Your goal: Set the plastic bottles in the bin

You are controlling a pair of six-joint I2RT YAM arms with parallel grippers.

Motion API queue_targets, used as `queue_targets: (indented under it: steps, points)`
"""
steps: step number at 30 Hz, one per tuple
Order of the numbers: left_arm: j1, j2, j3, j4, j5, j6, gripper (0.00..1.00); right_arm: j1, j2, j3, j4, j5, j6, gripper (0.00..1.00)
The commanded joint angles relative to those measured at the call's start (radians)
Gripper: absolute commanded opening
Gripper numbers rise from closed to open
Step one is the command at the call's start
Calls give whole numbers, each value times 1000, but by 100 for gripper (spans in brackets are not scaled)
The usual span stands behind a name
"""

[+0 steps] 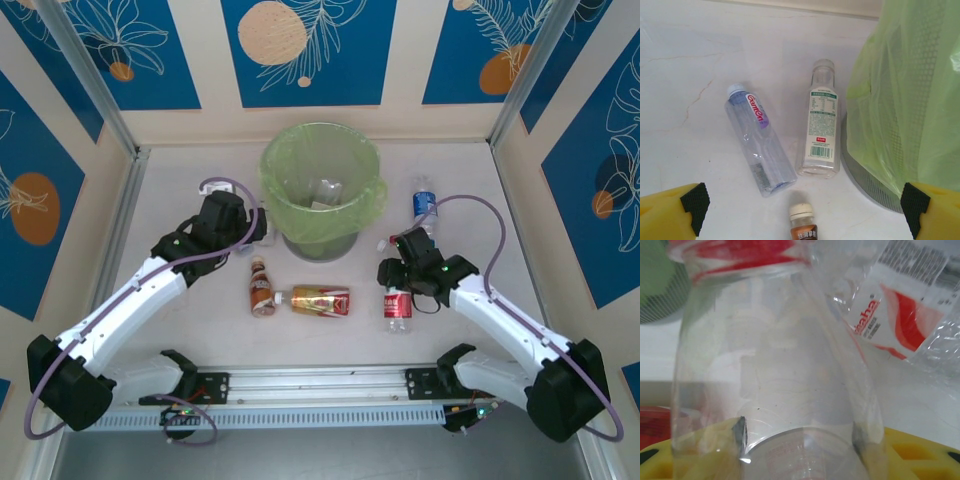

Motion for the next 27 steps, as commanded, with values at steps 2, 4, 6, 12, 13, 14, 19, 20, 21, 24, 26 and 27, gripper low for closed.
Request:
queue_targets:
  steps: [2, 4, 6, 12, 13, 14, 19, 20, 21, 24, 26, 27]
  points:
    - [10, -9, 18, -8, -30, -25, 100, -24, -82, 3, 20, 21, 8, 55]
    - [12, -8, 19, -3, -16, -23, 100, -40, -122, 13, 29, 12, 4, 55]
    - [12, -9, 15, 13, 13, -13, 100, -54, -154, 27, 37, -4, -2, 54]
    - [13, -48, -44, 146, 160, 32, 100, -87, -230, 75, 115, -70, -31, 55]
    - [13, -53, -51, 165, 180, 37, 100, -91, -237, 82, 142, -96, -40, 56]
    - [13, -57, -55, 176, 198, 43, 100, -93, -241, 90, 169, -116, -48, 56]
    - [13, -67, -68, 203, 255, 64, 100, -95, -228, 189, 240, -199, -126, 56]
    - [13, -67, -66, 202, 255, 67, 100, -96, -222, 214, 242, -212, -142, 56]
    - [13, -67, -65, 199, 253, 69, 100, -97, -213, 245, 242, -227, -158, 56]
    - [14, -66, -65, 199, 247, 73, 100, -101, -179, 329, 238, -267, -195, 57]
    - [13, -64, -65, 201, 255, 75, 100, -103, -149, 383, 228, -286, -204, 56]
    - [13, -63, -65, 204, 262, 75, 100, -105, -133, 410, 224, -301, -209, 57]
